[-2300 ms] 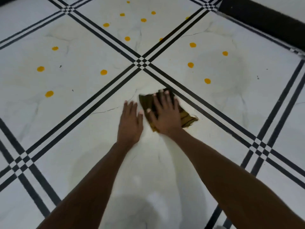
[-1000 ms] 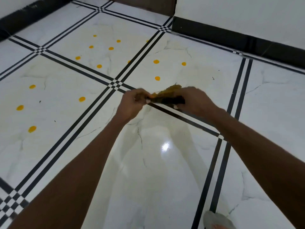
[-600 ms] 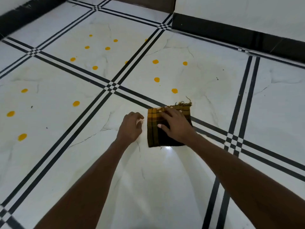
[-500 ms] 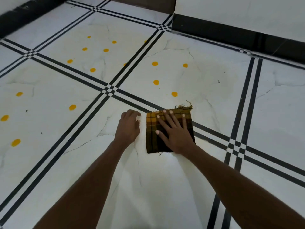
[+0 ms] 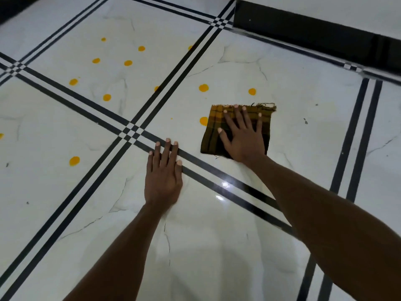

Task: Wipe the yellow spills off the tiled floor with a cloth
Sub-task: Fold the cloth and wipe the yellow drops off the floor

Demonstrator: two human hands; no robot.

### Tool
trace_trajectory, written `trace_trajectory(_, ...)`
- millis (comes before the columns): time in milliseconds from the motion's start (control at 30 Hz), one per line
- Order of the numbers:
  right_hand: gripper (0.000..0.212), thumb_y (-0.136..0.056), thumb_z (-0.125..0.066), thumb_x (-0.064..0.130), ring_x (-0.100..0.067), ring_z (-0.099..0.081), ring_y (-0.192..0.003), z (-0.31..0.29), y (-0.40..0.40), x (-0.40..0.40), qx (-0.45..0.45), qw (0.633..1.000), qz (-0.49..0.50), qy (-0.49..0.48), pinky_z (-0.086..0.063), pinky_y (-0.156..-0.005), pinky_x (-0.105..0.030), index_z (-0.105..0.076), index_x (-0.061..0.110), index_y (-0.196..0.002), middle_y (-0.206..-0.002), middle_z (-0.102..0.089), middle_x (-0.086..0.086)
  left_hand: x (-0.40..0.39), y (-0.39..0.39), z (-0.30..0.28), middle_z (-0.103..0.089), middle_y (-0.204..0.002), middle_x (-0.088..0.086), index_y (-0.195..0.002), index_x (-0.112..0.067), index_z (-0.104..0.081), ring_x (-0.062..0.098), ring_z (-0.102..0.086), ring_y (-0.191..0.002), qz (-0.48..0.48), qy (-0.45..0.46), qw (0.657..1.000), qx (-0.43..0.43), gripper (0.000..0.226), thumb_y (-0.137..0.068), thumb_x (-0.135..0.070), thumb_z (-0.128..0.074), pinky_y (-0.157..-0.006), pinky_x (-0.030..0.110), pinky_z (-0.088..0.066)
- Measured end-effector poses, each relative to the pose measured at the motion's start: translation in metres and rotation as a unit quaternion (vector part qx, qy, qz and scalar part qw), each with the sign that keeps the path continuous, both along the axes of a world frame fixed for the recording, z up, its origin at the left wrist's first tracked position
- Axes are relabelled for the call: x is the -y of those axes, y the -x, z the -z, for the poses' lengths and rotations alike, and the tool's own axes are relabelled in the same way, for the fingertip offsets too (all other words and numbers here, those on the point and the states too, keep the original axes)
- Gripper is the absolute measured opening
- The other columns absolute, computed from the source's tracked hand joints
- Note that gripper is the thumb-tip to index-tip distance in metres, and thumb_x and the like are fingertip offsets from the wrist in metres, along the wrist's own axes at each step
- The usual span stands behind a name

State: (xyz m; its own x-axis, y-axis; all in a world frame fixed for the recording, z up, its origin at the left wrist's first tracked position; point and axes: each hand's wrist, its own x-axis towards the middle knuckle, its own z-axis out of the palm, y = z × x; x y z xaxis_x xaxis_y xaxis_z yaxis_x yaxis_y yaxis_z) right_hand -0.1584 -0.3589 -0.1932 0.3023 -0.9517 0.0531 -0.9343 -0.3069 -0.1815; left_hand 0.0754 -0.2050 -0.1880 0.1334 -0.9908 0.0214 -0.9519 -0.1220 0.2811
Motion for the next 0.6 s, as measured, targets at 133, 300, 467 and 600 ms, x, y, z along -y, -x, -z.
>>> trace_trajectory(133,0.070,-0.105,-0.016,0.064,-0.028,-0.006,-0.164,-0.005,-0.019,0.019,-0.012,0.999,-0.030,-0.013,-0.003,-0.127,-0.067,-0.021,0.032,-0.166,-0.177,-0.012,-0.005,0.001,0.002,-0.006,-0.004,-0.175,-0.003,-0.166,-0.026,-0.008,0.019,0.005,-0.162,-0.006,-0.013,1.000,0.002,0.057,-0.111,-0.038,-0.019,-0.132,0.048,-0.011)
trace_trajectory(300,0.069,-0.104,-0.018,0.068,-0.026,-0.003,-0.165,-0.004,-0.026,0.033,-0.016,0.997,-0.082,-0.004,-0.002,-0.127,-0.068,-0.019,0.036,-0.166,-0.177,-0.011,-0.003,0.001,0.004,-0.004,-0.008,-0.175,-0.002,-0.166,-0.024,-0.013,0.018,0.002,-0.163,-0.007,-0.005,1.000,0.003,0.058,-0.111,-0.036,-0.024,-0.132,0.048,-0.013)
trace_trajectory(467,0.071,-0.103,-0.015,0.068,-0.026,-0.004,-0.165,-0.005,-0.049,0.061,-0.007,0.997,-0.080,-0.010,0.000,-0.127,-0.067,-0.020,0.036,-0.166,-0.177,-0.012,-0.003,0.008,-0.004,0.000,-0.014,-0.174,-0.002,-0.165,-0.025,-0.019,0.013,0.000,-0.162,-0.009,-0.003,1.000,-0.020,0.057,-0.110,-0.040,-0.022,-0.133,0.040,-0.003)
trace_trajectory(600,0.071,-0.104,-0.015,0.067,-0.027,-0.005,-0.164,-0.001,-0.049,0.060,-0.003,0.997,-0.081,0.005,-0.001,-0.128,-0.066,-0.021,0.034,-0.166,-0.176,-0.014,-0.004,0.046,-0.016,-0.001,-0.011,-0.174,0.000,-0.166,-0.019,-0.015,0.012,0.003,-0.162,-0.001,0.012,0.998,-0.067,0.060,-0.110,-0.039,-0.021,-0.132,0.038,0.001)
